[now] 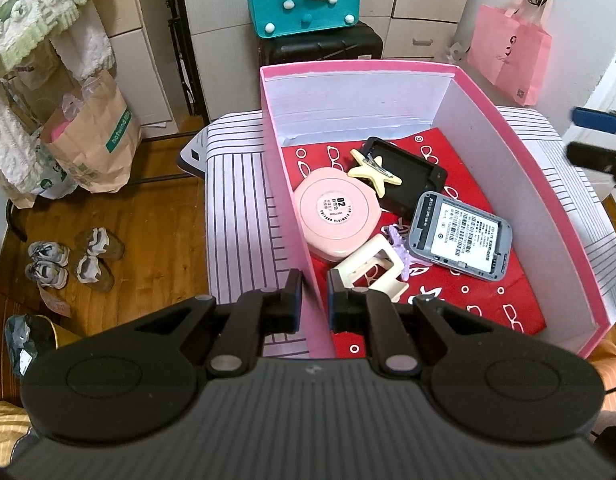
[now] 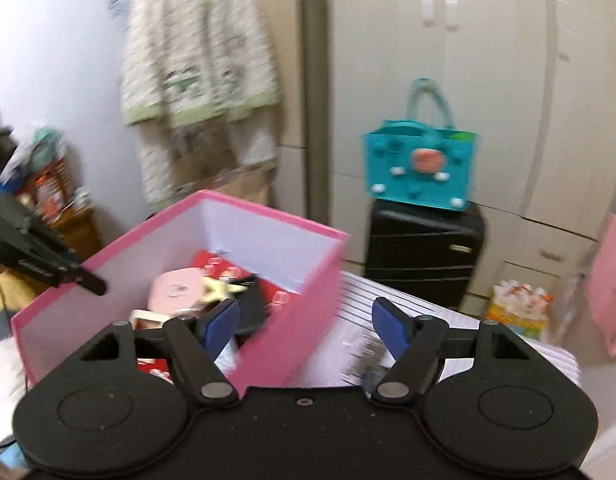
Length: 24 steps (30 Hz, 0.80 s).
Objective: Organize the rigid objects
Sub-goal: 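Carry the grey device into the pink box and open the right gripper, then grasp the white charger plug with the right gripper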
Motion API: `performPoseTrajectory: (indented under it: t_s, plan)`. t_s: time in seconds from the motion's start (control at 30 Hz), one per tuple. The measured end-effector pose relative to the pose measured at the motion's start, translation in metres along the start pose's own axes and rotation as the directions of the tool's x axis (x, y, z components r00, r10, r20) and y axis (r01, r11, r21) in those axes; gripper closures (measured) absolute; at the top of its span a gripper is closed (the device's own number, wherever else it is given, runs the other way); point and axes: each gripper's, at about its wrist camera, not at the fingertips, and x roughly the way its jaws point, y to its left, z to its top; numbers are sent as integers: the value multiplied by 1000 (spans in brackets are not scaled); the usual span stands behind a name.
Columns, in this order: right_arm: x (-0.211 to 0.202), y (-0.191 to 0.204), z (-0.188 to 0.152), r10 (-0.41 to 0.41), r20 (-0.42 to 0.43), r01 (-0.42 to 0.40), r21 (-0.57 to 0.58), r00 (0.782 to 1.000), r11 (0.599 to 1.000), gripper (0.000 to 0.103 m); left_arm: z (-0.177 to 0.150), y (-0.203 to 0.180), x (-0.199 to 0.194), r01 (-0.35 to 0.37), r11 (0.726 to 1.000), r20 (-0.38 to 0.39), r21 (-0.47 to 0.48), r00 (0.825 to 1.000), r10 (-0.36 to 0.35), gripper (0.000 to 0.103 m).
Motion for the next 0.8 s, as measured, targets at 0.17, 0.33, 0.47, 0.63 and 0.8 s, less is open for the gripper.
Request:
performPoseTrajectory:
  t_s: [0.17,0.33,0.47,0.63,0.8]
  plan:
    - [-12,-45,-29,17,-8,-15,224,1000,975,26,-3,1,-1,0,1000,16,-30,1000,1,92]
    - [-5,-55,-69,17,-29,-8,270,999,963,32,-4,3,-1,0,999,19,-48,1000,1,92]
    - [2,-53,-93,25,-24,-16,308,999,951,48,-5,0,-1,-10,999,19,-46,1000,11,92]
    - [15,-41,-114,36,-3,-32,418,999,908,54,-4,-1,-1,-11,999,20,-46,1000,12,92]
    - [32,-22,-117,-47,-18,50,329,999,943,53,-4,0,-2,-6,998,24,-57,1000,7,92]
